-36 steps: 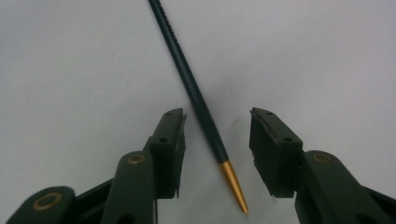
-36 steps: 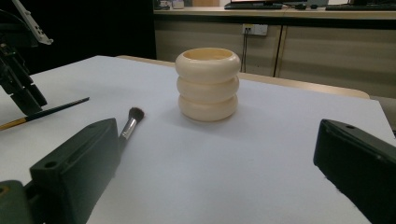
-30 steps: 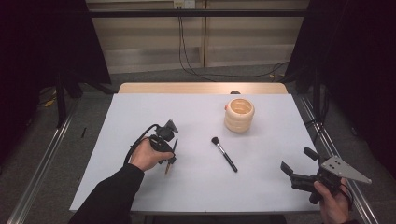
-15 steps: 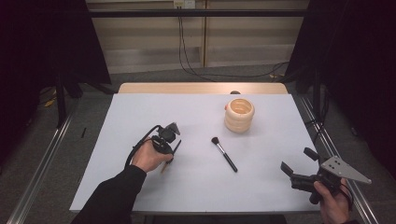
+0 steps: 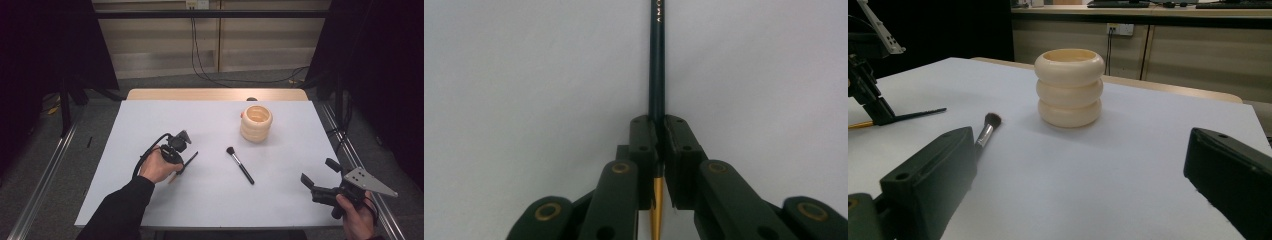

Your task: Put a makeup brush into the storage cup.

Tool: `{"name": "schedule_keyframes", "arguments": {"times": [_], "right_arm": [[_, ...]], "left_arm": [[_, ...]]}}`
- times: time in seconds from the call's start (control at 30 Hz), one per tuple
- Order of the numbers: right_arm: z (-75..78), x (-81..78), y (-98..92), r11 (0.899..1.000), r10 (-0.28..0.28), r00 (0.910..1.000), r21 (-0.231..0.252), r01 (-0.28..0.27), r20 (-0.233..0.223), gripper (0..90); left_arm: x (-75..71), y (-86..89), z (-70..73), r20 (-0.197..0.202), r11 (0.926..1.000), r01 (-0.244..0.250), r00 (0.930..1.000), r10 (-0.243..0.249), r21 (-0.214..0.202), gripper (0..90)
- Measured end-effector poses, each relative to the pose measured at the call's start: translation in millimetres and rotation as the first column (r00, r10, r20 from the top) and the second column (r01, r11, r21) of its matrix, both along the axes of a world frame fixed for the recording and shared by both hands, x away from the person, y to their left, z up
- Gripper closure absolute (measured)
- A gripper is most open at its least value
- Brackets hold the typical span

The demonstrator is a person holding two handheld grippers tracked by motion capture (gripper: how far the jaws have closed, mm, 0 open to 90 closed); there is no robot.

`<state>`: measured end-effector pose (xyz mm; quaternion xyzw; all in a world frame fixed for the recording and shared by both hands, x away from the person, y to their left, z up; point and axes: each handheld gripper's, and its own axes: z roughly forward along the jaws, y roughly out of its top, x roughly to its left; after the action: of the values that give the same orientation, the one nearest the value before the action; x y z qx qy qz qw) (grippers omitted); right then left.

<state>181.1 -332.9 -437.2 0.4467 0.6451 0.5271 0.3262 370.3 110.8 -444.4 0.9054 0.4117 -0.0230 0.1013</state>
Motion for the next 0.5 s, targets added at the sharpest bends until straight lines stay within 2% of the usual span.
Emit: {"name": "schedule_keyframes", "arguments": {"times": [0.27,0.3,0.37,0.43,0.47,0.5], "right_arm": [[0.1,0.1,0.0,1.000,-0.002,1.0000,0.000,0.002,-0.001,0.2],[0.1,0.1,0.0,1.000,-0.003,1.0000,0.000,0.003,0.000,0.2],[0.0,0.2,-0.2,1.000,-0.002,1.0000,-0.001,0.002,0.001,0.3],[-0.1,0.3,-0.5,1.000,0.000,1.0000,-0.001,0.000,-0.001,0.3],[-0.1,0.3,-0.5,1.000,0.000,1.0000,-0.001,0.000,-0.001,0.3],[0.0,0.3,-0.2,1.000,-0.004,1.0000,0.001,0.004,-0.001,0.2]], "left_arm": [[-0.3,4.7,0.3,0.002,0.9995,-0.008,1.0000,0.008,-0.031,83.5],[-1.0,5.2,0.1,0.016,0.9988,-0.018,0.9997,0.018,-0.045,83.5],[-1.3,7.0,0.0,0.017,0.9981,-0.028,0.9994,0.029,-0.055,83.5],[-2.2,8.4,-0.2,0.009,0.9962,-0.027,0.9996,0.028,-0.082,83.4],[-3.0,9.5,0.7,0.022,0.9956,-0.030,0.9992,0.032,-0.089,83.4],[-4.3,9.9,1.3,0.018,0.9942,-0.035,0.9991,0.037,-0.102,83.5]]}}
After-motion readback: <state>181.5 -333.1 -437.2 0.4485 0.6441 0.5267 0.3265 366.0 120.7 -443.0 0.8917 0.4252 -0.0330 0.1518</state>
